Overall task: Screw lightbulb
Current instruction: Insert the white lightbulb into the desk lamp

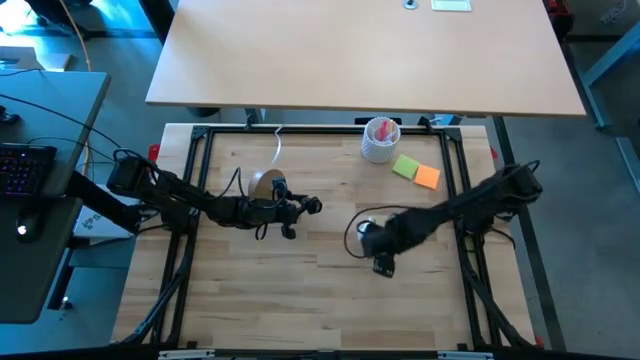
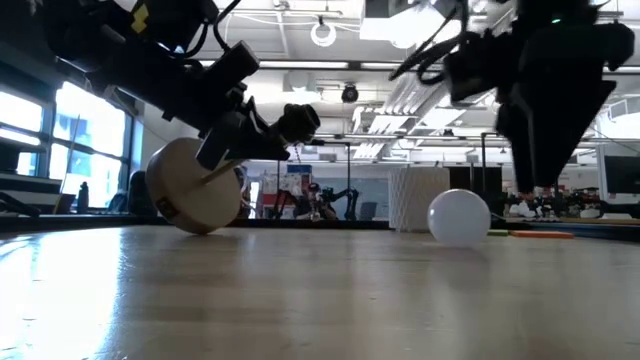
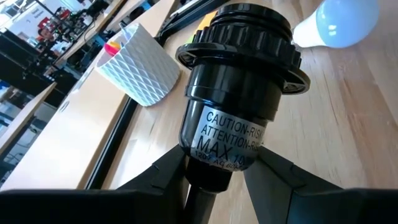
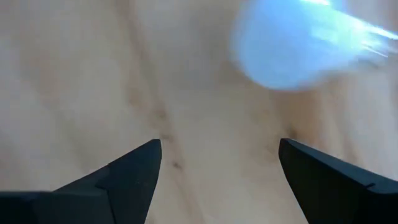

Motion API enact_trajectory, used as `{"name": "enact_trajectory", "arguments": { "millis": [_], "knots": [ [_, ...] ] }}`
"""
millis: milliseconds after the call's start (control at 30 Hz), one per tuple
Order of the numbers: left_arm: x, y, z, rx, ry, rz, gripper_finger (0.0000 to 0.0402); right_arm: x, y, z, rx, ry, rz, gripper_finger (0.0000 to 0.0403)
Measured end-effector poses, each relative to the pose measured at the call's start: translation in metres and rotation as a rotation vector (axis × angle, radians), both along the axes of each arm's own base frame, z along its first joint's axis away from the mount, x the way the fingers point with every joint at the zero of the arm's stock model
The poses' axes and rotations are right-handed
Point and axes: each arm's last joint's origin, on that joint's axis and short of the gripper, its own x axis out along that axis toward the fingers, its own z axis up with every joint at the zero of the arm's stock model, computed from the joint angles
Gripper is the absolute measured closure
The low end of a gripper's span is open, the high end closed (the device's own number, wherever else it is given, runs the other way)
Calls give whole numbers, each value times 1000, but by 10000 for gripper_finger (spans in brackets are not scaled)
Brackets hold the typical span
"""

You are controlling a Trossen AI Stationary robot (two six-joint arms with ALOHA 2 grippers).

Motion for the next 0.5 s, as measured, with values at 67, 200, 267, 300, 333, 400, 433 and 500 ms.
{"name": "enact_trajectory", "arguments": {
  "millis": [67, 200, 267, 300, 333, 400, 433, 500],
  "knots": [
    [0, 0, 0, -11, -6, 2, 269, -10, 13, -2, -17, -32, -63, 80],
    [0, -1, 0, -23, -9, -11, 269, -30, 40, -24, -15, -144, -184, 80],
    [0, -1, 0, -27, -9, -19, 269, -40, 48, -39, -49, -213, -274, 80],
    [0, -1, 0, -28, -9, -21, 269, -45, 52, -46, -61, -253, -324, 80],
    [0, -1, 0, -28, -9, -21, 269, -48, 55, -52, -73, -289, -369, 80],
    [1, -1, 0, -28, -9, -21, 269, -53, 59, -60, -107, -377, -463, 80],
    [0, -1, 0, -29, -9, -22, 269, -53, 61, -64, -126, -420, -503, 80],
    [1, -1, 0, -33, -10, -27, 269, -53, 62, -71, -178, -487, -565, 80]
  ]
}}
